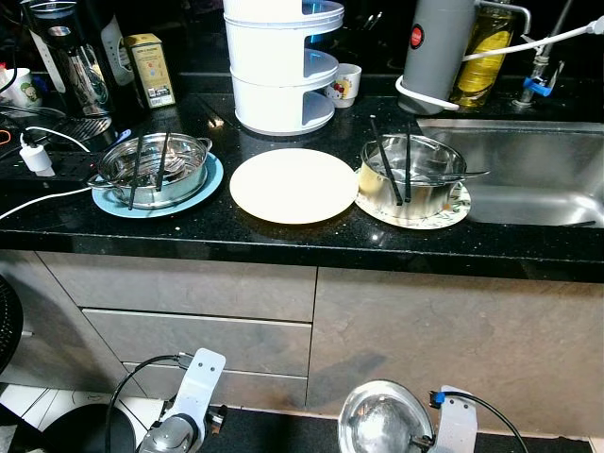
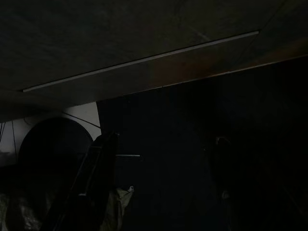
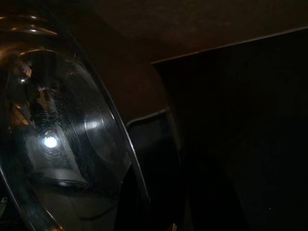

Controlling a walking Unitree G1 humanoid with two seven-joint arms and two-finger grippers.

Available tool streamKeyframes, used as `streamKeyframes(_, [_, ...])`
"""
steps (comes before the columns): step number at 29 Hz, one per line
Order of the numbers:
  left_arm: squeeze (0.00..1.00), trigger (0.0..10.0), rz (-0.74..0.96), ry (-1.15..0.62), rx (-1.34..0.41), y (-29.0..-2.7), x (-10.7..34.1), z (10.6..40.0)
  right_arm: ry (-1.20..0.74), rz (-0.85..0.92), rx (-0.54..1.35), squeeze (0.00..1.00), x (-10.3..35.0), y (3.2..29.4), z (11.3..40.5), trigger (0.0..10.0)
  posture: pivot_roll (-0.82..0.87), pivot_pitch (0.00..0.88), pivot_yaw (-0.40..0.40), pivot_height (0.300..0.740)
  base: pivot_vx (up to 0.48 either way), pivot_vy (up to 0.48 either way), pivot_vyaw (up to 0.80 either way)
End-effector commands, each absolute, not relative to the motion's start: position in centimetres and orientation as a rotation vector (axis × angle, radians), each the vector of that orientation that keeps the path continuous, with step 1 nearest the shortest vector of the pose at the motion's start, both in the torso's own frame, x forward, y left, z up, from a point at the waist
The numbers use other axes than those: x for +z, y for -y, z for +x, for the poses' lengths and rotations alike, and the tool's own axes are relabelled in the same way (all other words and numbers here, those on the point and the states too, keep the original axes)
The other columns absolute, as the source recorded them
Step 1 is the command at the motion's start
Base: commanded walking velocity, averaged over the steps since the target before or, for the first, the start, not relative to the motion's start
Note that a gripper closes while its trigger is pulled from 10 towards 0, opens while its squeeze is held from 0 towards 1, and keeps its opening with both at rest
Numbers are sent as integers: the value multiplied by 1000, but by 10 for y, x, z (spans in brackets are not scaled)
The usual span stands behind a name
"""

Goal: Kitchen organization

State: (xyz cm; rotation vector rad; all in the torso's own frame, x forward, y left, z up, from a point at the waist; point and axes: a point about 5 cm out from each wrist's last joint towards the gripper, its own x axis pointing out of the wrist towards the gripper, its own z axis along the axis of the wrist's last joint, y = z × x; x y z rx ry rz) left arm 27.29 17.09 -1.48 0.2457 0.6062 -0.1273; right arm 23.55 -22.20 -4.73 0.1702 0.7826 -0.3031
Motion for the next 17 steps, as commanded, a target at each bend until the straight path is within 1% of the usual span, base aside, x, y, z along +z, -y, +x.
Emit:
streamKeyframes(1, [0, 10000, 235, -626, -108, -176, -20, 266, -782, 160, -290, 0, -48, 220, 235, 10000, -86, 180, -7, 740, 0, -289, 0])
streamKeyframes(3, [0, 10000, 220, -628, -94, -175, -21, 265, -789, 131, -277, 0, -48, 220, 235, 10000, -87, 180, -11, 740, 0, -339, 0])
streamKeyframes(17, [0, 10000, 188, -608, -88, -170, -17, 270, -755, 110, -261, 0, -41, 224, 243, 10000, -98, 188, -20, 740, 0, -338, 0])
